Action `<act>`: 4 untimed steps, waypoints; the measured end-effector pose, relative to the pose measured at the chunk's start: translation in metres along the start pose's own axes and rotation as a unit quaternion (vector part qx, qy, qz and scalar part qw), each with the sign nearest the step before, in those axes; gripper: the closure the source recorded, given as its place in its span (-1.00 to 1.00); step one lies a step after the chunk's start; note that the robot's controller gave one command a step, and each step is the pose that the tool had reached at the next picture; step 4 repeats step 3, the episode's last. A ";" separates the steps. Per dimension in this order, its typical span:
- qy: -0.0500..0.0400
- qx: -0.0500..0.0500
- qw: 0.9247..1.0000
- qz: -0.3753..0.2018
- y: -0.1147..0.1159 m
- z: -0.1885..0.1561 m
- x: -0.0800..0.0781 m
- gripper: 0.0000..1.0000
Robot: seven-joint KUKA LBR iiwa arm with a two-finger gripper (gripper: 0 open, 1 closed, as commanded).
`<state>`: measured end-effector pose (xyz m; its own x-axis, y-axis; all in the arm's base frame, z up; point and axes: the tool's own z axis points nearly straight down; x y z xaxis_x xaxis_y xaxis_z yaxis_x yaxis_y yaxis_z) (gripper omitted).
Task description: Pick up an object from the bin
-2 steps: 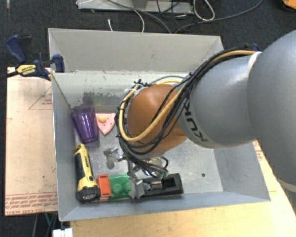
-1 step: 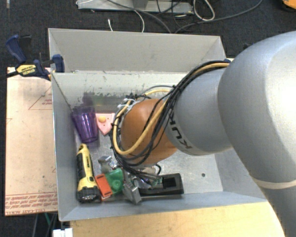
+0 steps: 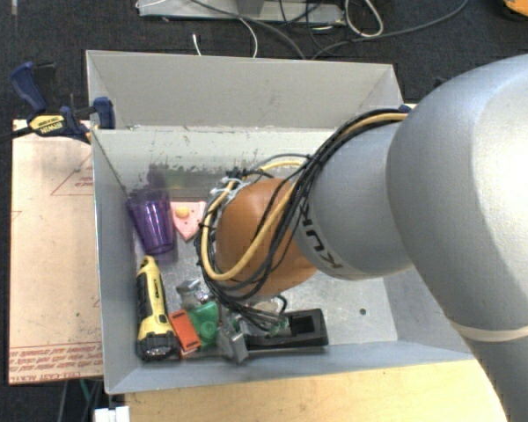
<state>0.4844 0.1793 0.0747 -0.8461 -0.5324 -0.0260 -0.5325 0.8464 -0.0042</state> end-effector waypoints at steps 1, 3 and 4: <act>0.000 0.000 1.000 0.000 0.000 0.000 0.000 1.00; -0.004 0.001 1.000 0.003 -0.001 -0.019 -0.003 1.00; -0.004 0.001 1.000 0.003 -0.001 -0.019 -0.003 1.00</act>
Offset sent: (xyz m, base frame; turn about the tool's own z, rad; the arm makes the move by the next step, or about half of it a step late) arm 0.0000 0.0001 0.0099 0.0004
